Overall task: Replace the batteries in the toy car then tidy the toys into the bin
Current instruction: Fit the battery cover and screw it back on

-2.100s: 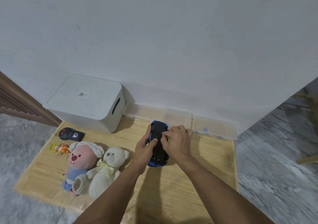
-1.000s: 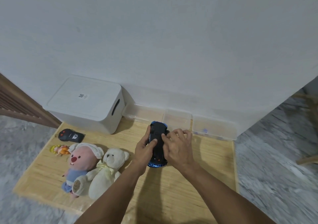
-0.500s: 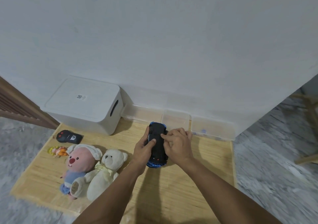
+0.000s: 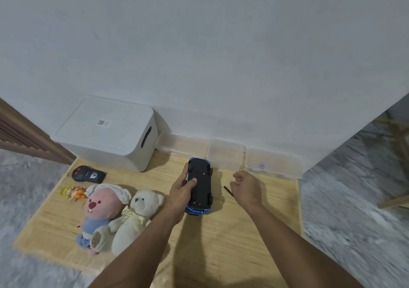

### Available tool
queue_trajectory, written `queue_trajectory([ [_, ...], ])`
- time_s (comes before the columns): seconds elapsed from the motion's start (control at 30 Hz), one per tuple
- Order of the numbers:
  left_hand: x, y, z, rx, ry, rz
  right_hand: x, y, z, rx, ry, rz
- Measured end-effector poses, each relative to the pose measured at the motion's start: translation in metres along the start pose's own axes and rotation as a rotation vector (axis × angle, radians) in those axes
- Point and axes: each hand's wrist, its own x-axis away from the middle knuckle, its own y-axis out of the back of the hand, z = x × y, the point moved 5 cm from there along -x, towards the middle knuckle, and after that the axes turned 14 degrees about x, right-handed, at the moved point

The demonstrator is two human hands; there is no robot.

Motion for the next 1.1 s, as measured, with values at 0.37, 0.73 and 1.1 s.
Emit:
queue_trajectory([
  [0.37,0.000,0.002,0.006,-0.045,0.032,0.018,0.004,-0.017,-0.002,0.483,0.208,0.136],
  [0.73,-0.006,0.005,0.011,-0.054,0.090,0.014,-0.002,0.016,0.032,-0.351,0.132,0.037],
  [1.1,-0.005,0.000,0.011,-0.049,0.103,0.045,0.014,0.018,0.054,-0.516,0.254,-0.004],
])
